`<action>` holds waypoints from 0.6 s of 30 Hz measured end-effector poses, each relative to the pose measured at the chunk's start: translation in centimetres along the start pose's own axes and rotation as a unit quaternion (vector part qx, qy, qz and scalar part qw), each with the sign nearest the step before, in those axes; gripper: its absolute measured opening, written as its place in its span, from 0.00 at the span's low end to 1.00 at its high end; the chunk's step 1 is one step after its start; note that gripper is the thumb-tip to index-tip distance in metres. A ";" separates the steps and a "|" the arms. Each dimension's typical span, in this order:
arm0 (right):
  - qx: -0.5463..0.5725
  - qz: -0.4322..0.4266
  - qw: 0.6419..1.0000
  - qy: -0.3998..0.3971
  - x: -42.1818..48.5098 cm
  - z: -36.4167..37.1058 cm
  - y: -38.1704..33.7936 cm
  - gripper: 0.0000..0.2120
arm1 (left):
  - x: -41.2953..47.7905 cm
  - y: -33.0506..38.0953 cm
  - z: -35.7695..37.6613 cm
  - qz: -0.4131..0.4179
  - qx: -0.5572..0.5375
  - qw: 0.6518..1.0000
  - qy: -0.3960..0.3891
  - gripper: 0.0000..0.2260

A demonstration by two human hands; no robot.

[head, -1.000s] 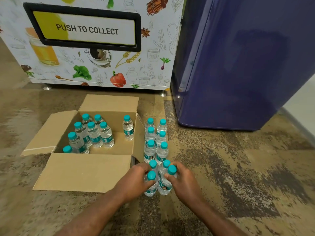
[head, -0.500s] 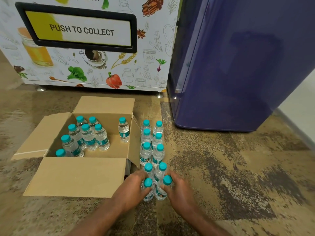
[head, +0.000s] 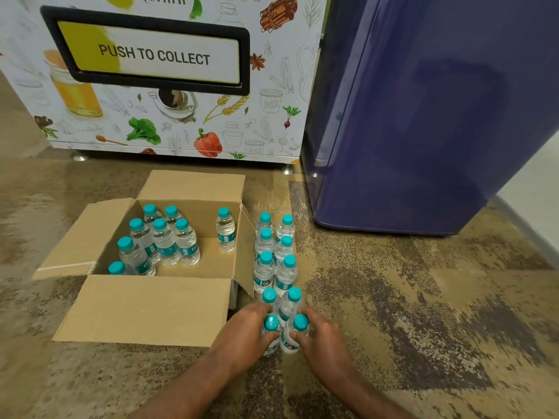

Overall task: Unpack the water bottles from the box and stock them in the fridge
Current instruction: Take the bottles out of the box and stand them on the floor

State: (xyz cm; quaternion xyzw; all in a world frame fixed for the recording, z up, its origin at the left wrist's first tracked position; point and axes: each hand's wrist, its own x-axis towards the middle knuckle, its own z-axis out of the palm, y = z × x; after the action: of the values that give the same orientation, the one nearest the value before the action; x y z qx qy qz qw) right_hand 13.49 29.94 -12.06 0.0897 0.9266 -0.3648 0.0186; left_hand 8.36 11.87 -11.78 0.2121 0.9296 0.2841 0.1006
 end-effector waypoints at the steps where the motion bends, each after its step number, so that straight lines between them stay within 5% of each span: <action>1: -0.001 0.003 1.000 -0.003 -0.1 0.0 -0.1 0.25 | 0.0 0.1 -0.1 0.005 0.004 1.000 -0.006 0.25; 8: -0.015 0.006 1.000 -0.001 -1.0 -1.3 -1.4 0.27 | -0.1 0.8 -2.4 0.036 0.044 0.998 -0.022 0.27; 14: -0.076 -0.067 0.995 0.013 -1.1 -3.4 -5.6 0.26 | -0.3 -0.9 -6.4 0.063 0.057 0.994 0.073 0.21; 18: -0.089 -0.115 0.989 -0.014 -0.8 -4.5 -9.8 0.24 | -0.8 -4.8 -8.9 -0.006 0.074 0.988 0.133 0.24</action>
State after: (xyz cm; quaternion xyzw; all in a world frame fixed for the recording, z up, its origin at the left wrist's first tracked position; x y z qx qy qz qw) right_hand 12.65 25.88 -2.10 -0.0250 0.9590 -0.2821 -0.0028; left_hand 4.76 3.58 -7.17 0.1735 0.9545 0.2396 -0.0386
